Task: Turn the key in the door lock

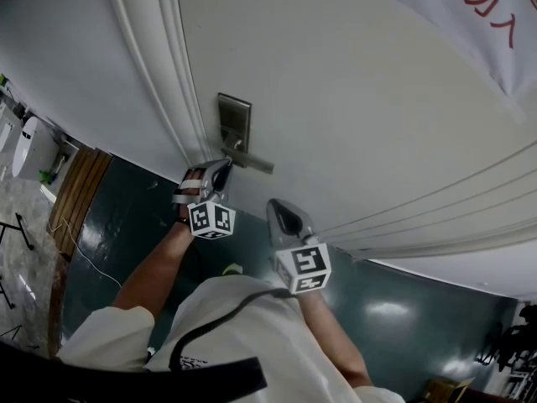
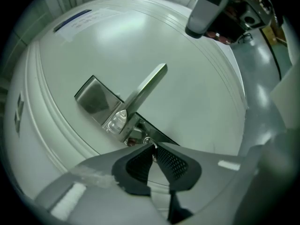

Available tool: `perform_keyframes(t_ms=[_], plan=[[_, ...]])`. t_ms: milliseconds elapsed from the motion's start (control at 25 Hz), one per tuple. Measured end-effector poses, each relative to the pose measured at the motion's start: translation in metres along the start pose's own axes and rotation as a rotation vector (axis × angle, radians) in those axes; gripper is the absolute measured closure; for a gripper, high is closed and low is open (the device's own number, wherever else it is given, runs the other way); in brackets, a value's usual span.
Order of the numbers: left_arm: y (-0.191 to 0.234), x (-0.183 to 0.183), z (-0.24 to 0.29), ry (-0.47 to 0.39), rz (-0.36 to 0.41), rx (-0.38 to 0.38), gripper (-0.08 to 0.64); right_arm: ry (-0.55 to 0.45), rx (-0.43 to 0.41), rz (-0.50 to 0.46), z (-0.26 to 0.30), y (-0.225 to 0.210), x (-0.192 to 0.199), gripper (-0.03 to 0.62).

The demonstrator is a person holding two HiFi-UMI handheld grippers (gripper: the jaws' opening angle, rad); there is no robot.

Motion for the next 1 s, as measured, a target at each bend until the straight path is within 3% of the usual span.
perform_keyframes(t_ms=[200, 400, 560, 760, 1000], plan=[[0.0008, 0.0003, 0.0017, 0.037, -0.152, -0.006, 0.528, 0.009, -0.002, -0.005, -0.0036, -0.0058, 0.0034, 0.584], [0.0022, 0.0038, 0.0029, 0.090, -0.393, -0.001, 0.529, 0.011, -0.020, -0.008, -0.0026, -0.0065, 0.0046, 0.584], [0.0031, 0.0049, 0.0026, 0.122, -0.527, 0.001, 0.529, 0.020, -0.031, -0.007, -0.0016, -0.0054, 0.0055, 0.584], [0.0044, 0.0061, 0.0028, 0.145, -0.632, 0.011, 0.528, 0.018, -0.036, -0.011, -0.0020, -0.0063, 0.0035, 0.584], [0.0067, 0.0059, 0.0026, 0.150, -0.686, 0.023, 0.529, 0.017, -0.029, -0.010, -0.0038, -0.0078, 0.0043, 0.584]])
Point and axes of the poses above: the fingertips, and each gripper's own axes: z forward along the fingers, y to its left, x out of its underside, the point moved 3 cm from there along -z, backward along the fingers, and after that the axes turned 11 degrees about -x, right-handed, at the moved point
